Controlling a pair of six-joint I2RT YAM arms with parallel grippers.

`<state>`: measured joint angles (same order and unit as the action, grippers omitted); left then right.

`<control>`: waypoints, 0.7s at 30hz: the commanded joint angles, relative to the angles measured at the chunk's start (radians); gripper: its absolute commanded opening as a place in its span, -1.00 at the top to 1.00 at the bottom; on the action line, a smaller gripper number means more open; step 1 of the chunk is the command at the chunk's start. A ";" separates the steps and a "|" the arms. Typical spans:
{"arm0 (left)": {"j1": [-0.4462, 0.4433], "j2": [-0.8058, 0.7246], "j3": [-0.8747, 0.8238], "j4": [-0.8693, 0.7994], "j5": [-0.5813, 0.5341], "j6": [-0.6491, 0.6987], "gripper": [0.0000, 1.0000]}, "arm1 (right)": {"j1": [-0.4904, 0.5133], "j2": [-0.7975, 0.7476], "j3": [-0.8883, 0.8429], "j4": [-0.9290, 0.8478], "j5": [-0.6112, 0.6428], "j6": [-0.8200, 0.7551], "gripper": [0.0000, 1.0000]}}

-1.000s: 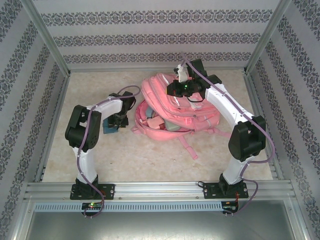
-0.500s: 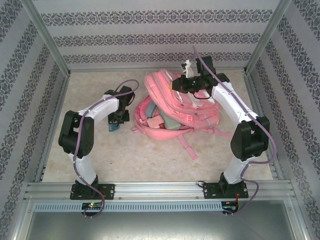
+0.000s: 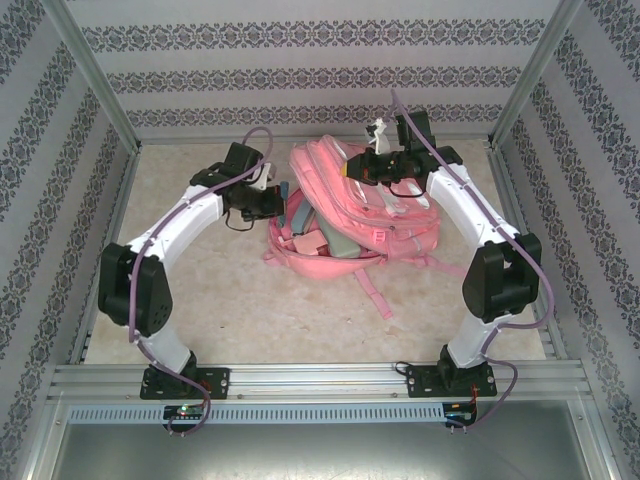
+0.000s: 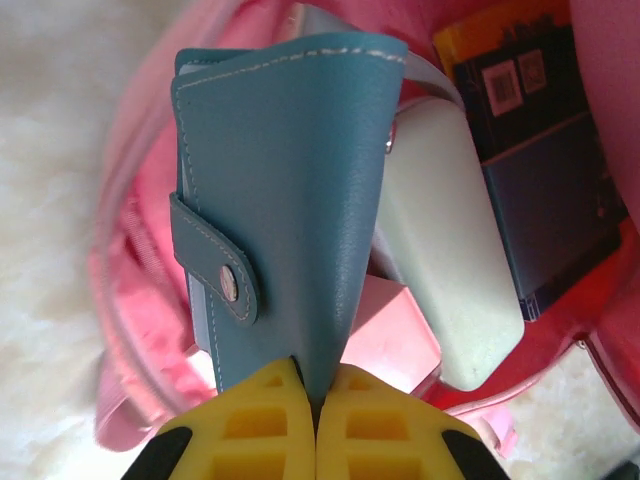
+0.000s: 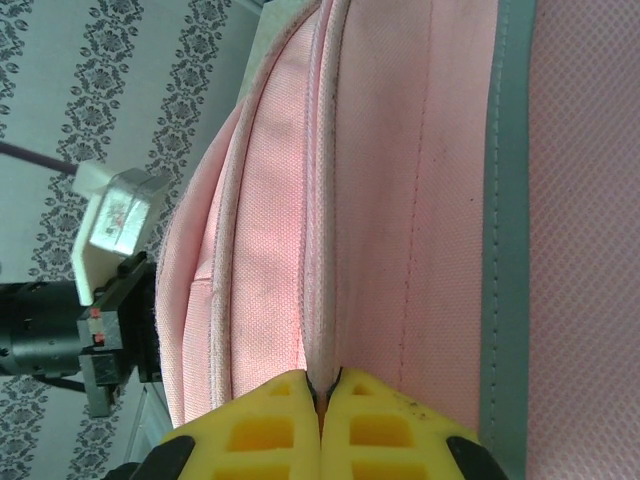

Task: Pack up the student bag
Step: Place the card holder in the student bag.

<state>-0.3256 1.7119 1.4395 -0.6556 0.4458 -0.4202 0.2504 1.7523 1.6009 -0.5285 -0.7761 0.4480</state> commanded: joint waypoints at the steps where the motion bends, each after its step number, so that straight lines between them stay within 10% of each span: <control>1: 0.001 0.060 0.042 0.030 0.089 0.083 1.00 | -0.005 -0.078 -0.001 0.101 -0.054 0.007 1.00; 21: -0.071 0.340 0.194 -0.115 -0.091 0.198 0.74 | -0.002 -0.080 -0.011 0.094 -0.059 0.000 1.00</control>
<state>-0.3626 2.0083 1.6028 -0.7189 0.4057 -0.2527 0.2504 1.7210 1.5749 -0.5220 -0.7753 0.4469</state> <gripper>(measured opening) 0.116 0.067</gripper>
